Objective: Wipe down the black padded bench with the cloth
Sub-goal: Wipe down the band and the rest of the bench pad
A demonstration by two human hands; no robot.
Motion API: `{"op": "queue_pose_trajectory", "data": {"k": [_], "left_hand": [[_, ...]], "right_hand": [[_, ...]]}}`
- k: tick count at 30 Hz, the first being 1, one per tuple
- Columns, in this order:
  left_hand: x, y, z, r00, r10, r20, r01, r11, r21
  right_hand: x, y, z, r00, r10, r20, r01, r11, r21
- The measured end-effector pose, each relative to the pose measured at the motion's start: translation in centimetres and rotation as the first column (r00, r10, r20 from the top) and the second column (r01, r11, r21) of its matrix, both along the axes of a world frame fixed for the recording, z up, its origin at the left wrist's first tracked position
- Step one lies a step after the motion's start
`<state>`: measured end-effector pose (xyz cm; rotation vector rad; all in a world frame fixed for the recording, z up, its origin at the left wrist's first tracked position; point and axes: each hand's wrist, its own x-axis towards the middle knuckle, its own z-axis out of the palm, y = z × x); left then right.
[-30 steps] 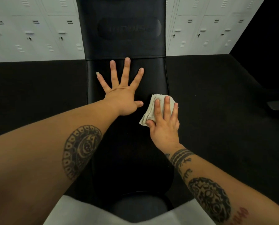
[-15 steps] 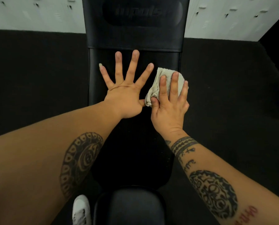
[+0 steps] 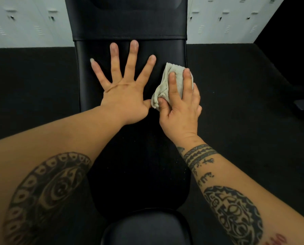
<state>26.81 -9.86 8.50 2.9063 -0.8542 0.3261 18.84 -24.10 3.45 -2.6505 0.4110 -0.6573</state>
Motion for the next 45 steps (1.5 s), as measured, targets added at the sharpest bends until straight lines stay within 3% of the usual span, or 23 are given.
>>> {"op": "queue_pose_trajectory", "data": {"k": [5, 10, 15, 17, 19, 21, 23, 28, 31, 37, 41, 45], "left_hand": [[0.2, 0.1, -0.9, 0.995, -0.006, 0.099, 0.007, 1.0, -0.009], [0.4, 0.0, -1.1, 0.99, 0.052, 0.133, -0.051, 0.999, -0.016], [-0.7, -1.3, 0.1, 0.987, 0.116, 0.111, -0.113, 0.993, -0.029], [-1.3, -1.5, 0.7, 0.989, 0.119, 0.084, -0.116, 0.993, -0.037], [-1.7, -1.3, 1.1, 0.992, 0.103, 0.069, -0.102, 0.995, -0.019], [-1.8, -1.0, 1.3, 0.993, 0.097, 0.072, -0.099, 0.995, 0.016], [-2.0, -1.0, 1.4, 0.99, 0.107, 0.089, -0.112, 0.993, 0.044], [-2.2, -1.6, 1.6, 0.99, 0.122, 0.072, -0.125, 0.992, 0.032], [-2.3, -1.7, 0.9, 0.989, 0.127, 0.071, -0.13, 0.991, 0.04], [-2.5, -2.5, 0.1, 0.986, 0.162, 0.047, -0.163, 0.986, 0.027], [-2.8, -2.8, -0.2, 0.986, 0.163, 0.027, -0.164, 0.986, 0.013], [-3.8, -3.3, -1.2, 0.993, 0.102, 0.058, -0.099, 0.993, -0.057]], "right_hand": [[0.3, -1.3, -0.1, 0.996, 0.031, 0.081, -0.034, 0.999, 0.035], [-0.4, -2.2, -1.7, 0.979, 0.019, 0.203, -0.065, 0.973, 0.223], [-1.4, -4.1, -2.0, 0.948, -0.113, 0.298, -0.02, 0.912, 0.409], [-0.7, -4.9, -1.1, 0.92, -0.13, 0.37, -0.039, 0.909, 0.416], [0.6, -5.0, -0.2, 0.915, -0.043, 0.401, -0.116, 0.924, 0.363], [1.8, -4.1, 0.5, 0.935, 0.129, 0.329, -0.223, 0.938, 0.265], [1.8, -3.4, 0.2, 0.959, 0.19, 0.209, -0.234, 0.949, 0.211], [-3.5, -4.5, -5.0, 0.981, 0.107, 0.16, -0.172, 0.863, 0.475], [-5.5, -4.4, -7.2, 0.988, 0.086, 0.131, -0.145, 0.823, 0.55], [-1.1, -2.7, -2.6, 0.983, -0.002, 0.183, -0.072, 0.915, 0.396], [0.8, -1.4, -1.3, 0.978, -0.006, 0.211, -0.02, 0.992, 0.121], [-0.9, -1.8, -3.7, 0.968, 0.009, 0.25, -0.044, 0.99, 0.136]]}}
